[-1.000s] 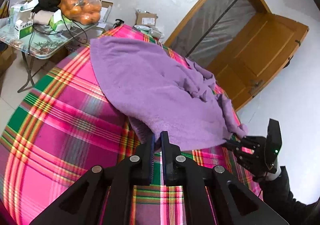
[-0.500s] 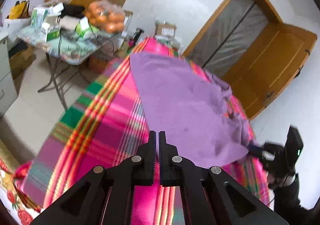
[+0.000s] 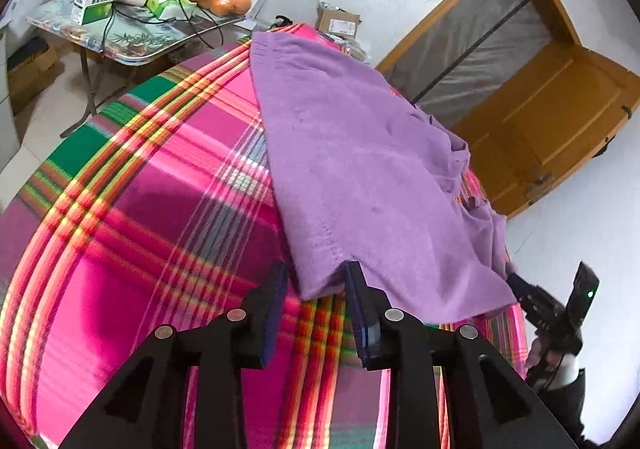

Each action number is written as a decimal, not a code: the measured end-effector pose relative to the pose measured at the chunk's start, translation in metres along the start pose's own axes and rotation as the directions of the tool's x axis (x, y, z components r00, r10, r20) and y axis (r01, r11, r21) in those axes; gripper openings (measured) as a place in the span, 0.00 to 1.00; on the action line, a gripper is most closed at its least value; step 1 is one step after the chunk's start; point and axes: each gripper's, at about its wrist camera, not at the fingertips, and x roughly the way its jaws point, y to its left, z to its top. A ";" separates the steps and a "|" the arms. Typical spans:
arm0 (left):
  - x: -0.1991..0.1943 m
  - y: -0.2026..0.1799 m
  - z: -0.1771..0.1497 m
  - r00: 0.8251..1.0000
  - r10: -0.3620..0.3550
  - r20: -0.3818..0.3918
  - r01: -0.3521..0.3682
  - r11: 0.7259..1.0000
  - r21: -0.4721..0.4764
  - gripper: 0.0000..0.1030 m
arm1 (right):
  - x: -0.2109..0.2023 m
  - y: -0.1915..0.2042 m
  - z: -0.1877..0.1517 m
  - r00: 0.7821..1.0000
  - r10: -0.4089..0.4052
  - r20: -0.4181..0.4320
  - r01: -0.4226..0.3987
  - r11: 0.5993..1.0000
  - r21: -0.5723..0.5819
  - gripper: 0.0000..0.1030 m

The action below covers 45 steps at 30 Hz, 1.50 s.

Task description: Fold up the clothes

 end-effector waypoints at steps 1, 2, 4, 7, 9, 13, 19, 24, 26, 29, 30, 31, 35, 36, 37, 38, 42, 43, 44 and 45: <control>0.003 -0.002 0.001 1.000 0.000 -0.001 0.000 1.000 0.002 0.30 | -0.002 -0.005 -0.002 1.000 -0.007 0.009 0.007 1.000 0.027 0.48; 0.005 -0.004 0.002 1.000 0.003 -0.002 -0.003 1.000 0.006 0.30 | -0.006 -0.013 -0.003 0.999 -0.028 0.030 0.026 0.997 0.070 0.48; 0.008 -0.009 0.003 1.000 0.009 -0.004 -0.009 1.000 0.017 0.30 | -0.014 -0.026 -0.005 0.996 -0.060 0.062 0.049 0.985 0.164 0.48; 0.009 -0.011 0.003 1.000 0.007 -0.005 -0.007 1.000 0.016 0.30 | -0.025 -0.055 -0.016 0.992 -0.098 0.076 0.065 0.935 0.349 0.48; 0.009 -0.012 0.003 1.000 0.010 -0.006 -0.010 1.000 0.017 0.30 | -0.031 -0.066 -0.026 0.991 -0.118 0.059 0.084 0.910 0.407 0.48; 0.012 -0.014 0.004 1.000 0.018 -0.002 -0.018 0.999 0.030 0.30 | -0.030 -0.086 -0.043 0.990 -0.142 0.004 0.120 0.851 0.512 0.48; 0.015 -0.022 0.004 1.000 0.013 -0.003 -0.013 0.997 0.073 0.30 | -0.011 -0.102 -0.044 0.990 -0.130 -0.050 0.135 0.800 0.584 0.45; 0.011 -0.024 0.008 1.000 0.003 0.007 -0.003 0.996 0.085 0.08 | -0.019 -0.114 -0.025 0.991 -0.133 0.019 0.099 0.825 0.556 0.06; 0.005 -0.023 0.010 1.000 0.004 0.022 -0.005 0.996 0.086 0.08 | -0.031 -0.133 -0.021 0.971 -0.238 0.005 0.194 0.804 0.562 0.06; -0.005 -0.019 0.016 0.999 0.012 0.051 -0.016 0.996 0.086 0.08 | -0.050 -0.164 -0.017 0.918 -0.396 -0.030 0.341 0.748 0.569 0.09; -0.008 -0.017 0.017 0.998 0.015 0.058 -0.020 0.996 0.083 0.08 | -0.056 -0.175 -0.016 0.894 -0.446 -0.042 0.388 0.724 0.570 0.10; -0.011 -0.014 0.019 0.998 0.018 0.067 -0.023 0.997 0.078 0.08 | -0.063 -0.185 -0.014 0.867 -0.495 -0.054 0.433 0.698 0.570 0.11; -0.023 -0.008 0.025 0.995 0.025 0.094 -0.031 0.998 0.060 0.08 | -0.066 -0.158 -0.018 0.881 -0.473 0.008 0.408 0.769 0.492 0.44; -0.026 -0.008 0.026 0.995 0.024 0.097 -0.030 0.998 0.058 0.08 | -0.062 -0.140 -0.017 0.905 -0.423 0.035 0.365 0.818 0.444 0.44; -0.028 -0.009 0.027 0.995 0.023 0.100 -0.028 0.998 0.056 0.08 | -0.059 -0.125 -0.016 0.926 -0.373 0.057 0.321 0.858 0.401 0.44; -0.030 -0.009 0.028 0.994 0.022 0.103 -0.027 0.998 0.056 0.08 | -0.052 -0.097 -0.014 0.958 -0.273 0.084 0.235 0.921 0.309 0.44; -0.044 -0.015 0.032 0.992 0.034 0.121 -0.043 0.996 0.072 0.08 | -0.029 0.021 -0.014 0.997 0.037 0.072 -0.027 0.992 -0.127 0.44; -0.048 -0.015 0.033 0.991 0.040 0.127 -0.050 0.996 0.074 0.07 | -0.024 0.046 -0.017 0.994 0.092 0.058 -0.078 0.976 -0.204 0.44; -0.052 -0.013 0.033 0.990 0.050 0.133 -0.060 0.996 0.072 0.07 | -0.021 0.067 -0.020 0.989 0.139 0.042 -0.123 0.956 -0.267 0.44; -0.057 -0.011 0.034 0.988 0.064 0.138 -0.073 0.995 0.066 0.07 | -0.016 0.083 -0.022 0.983 0.180 0.023 -0.164 0.937 -0.309 0.44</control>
